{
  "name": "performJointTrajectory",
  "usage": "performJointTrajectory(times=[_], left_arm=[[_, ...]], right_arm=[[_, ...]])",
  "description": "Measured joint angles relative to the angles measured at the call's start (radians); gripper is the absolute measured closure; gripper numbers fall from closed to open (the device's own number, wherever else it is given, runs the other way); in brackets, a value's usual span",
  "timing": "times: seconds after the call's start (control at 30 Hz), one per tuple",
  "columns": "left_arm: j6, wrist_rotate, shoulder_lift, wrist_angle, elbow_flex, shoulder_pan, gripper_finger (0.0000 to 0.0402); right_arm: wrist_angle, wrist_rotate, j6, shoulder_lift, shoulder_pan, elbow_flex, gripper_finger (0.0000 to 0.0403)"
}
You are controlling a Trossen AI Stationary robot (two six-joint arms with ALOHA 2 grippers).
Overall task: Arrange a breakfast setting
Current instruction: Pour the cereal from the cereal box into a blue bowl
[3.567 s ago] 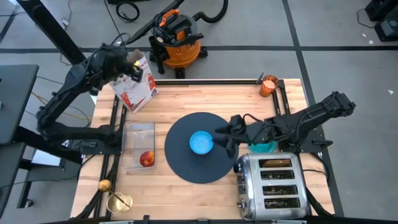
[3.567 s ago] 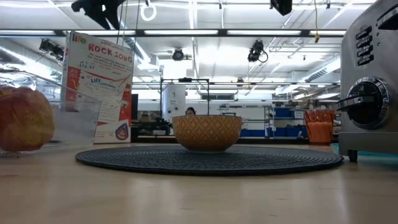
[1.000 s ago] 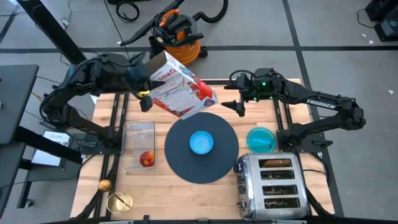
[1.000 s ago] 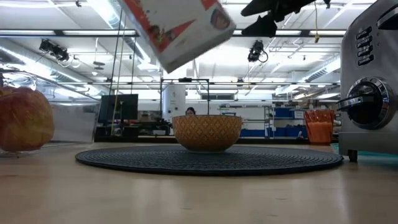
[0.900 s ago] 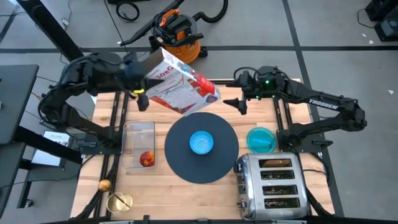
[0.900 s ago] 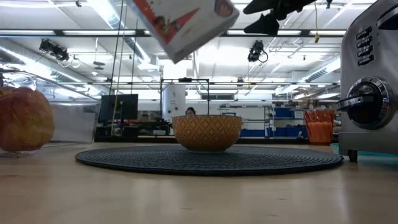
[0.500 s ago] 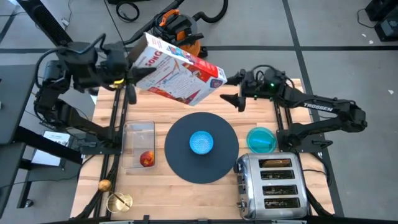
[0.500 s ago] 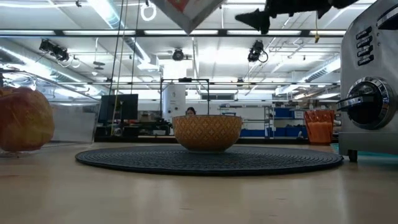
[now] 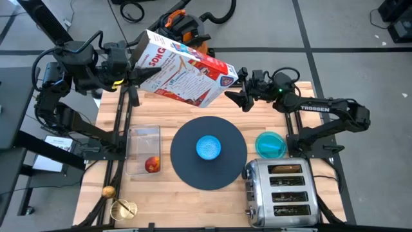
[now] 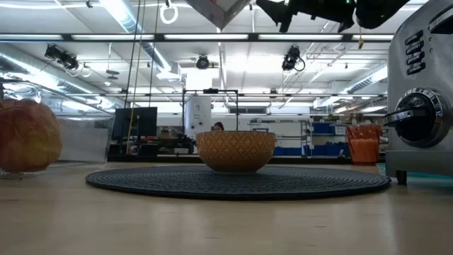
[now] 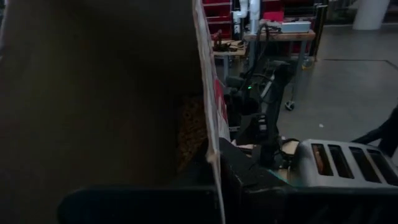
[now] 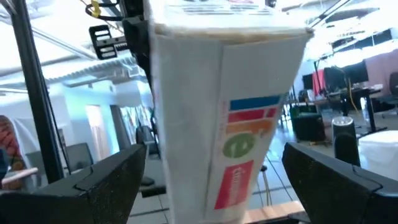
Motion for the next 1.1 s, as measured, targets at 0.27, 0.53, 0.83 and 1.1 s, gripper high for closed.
performJointTrajectory(times=[0.27, 0.53, 0.83, 1.1], left_arm=[[0.002, 0.046, 0.000, 0.015, 0.000, -0.011, 0.0401], [0.002, 0.051, 0.013, 0.061, 0.000, -0.026, 0.0401], [-0.002, 0.055, 0.079, 0.116, -0.001, -0.026, 0.0401], [0.002, 0.067, 0.086, 0.192, 0.000, -0.026, 0.0401]], right_arm=[[0.127, -0.035, 0.028, 0.032, 0.001, 0.000, 0.0021], [0.241, -0.036, 0.061, 0.030, 0.015, 0.019, 0.0021], [0.229, -0.044, 0.076, 0.030, 0.041, 0.084, 0.0022], [0.183, -0.058, 0.110, 0.031, 0.040, 0.083, 0.0032]])
